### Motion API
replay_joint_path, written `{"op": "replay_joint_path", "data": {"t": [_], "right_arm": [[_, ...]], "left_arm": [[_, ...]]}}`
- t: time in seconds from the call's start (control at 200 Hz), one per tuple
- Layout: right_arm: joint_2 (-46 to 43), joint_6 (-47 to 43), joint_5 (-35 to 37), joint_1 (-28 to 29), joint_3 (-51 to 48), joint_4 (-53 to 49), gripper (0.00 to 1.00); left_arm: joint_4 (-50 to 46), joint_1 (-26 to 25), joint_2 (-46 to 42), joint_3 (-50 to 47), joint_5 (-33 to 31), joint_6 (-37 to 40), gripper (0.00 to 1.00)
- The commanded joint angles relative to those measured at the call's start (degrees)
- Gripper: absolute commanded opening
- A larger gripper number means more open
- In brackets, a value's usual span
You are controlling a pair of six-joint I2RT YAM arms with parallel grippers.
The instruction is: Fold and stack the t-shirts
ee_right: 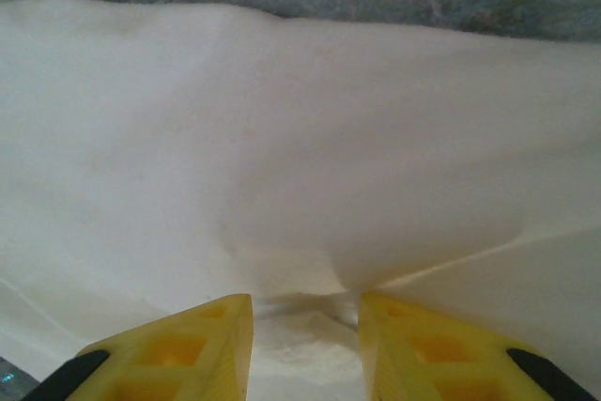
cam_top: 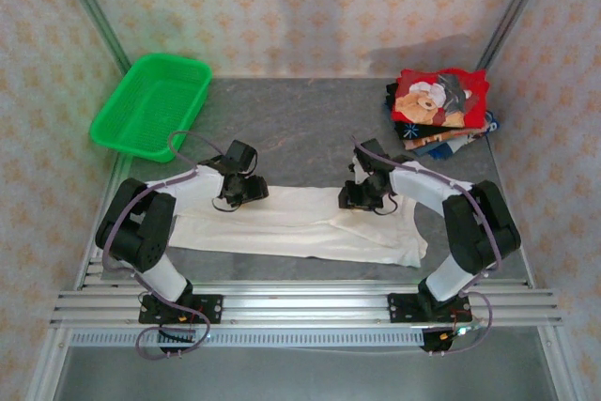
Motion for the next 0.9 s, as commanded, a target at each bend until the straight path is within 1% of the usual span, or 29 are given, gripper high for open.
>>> {"op": "replay_joint_path", "data": {"t": [0.0, 0.08, 0.16, 0.29, 0.37, 0.42, 0.535, 0.645, 0.761, 0.896], "right_arm": [[0.01, -1.17, -0.89, 1.28, 0.32, 0.70, 0.33], [0.23, -1.50, -0.70, 2.18, 0.60, 0.08, 0.29], [0.17, -1.41, -0.54, 2.18, 0.26, -0.29, 0.20], [-2.49, -0.26, -0.02, 2.22, -0.61, -0.17, 0.06], [-4.58, 0.48, -0.79, 2.31, -1.18, -0.28, 0.02], [-5.98, 0.83, -1.47, 2.38, -1.93, -0.35, 0.00], [-9.09, 2.08, -3.51, 2.76, -4.35, 0.23, 0.00], [-10.51, 3.18, -4.95, 4.62, -6.21, 0.73, 0.00], [-11.21, 6.81, -6.29, 8.59, -8.05, 2.96, 0.00], [-12.39, 13.36, -6.20, 15.20, -10.75, 6.17, 0.00]], "left_arm": [[-2.28, -0.12, 0.43, -2.00, 0.96, 1.26, 0.56], [-2.37, -0.16, 0.23, -2.07, 0.88, 1.52, 0.56], [-2.37, -0.25, -0.02, -2.25, 0.92, 1.73, 0.56], [-2.36, -0.14, -0.30, -2.53, 0.94, 1.92, 0.56], [-2.29, -0.18, -0.48, -2.77, 0.85, 1.93, 0.56], [-2.23, -0.12, -0.57, -2.94, 0.79, 1.91, 0.56], [-2.01, -0.12, -0.70, -3.36, 0.75, 1.87, 0.56], [-1.74, -0.09, -0.65, -3.64, 0.80, 2.03, 0.56], [-1.75, -0.16, -1.21, -3.87, 0.71, 2.22, 0.56], [-1.94, -0.14, -1.88, -4.03, 0.44, 2.49, 0.56]]}}
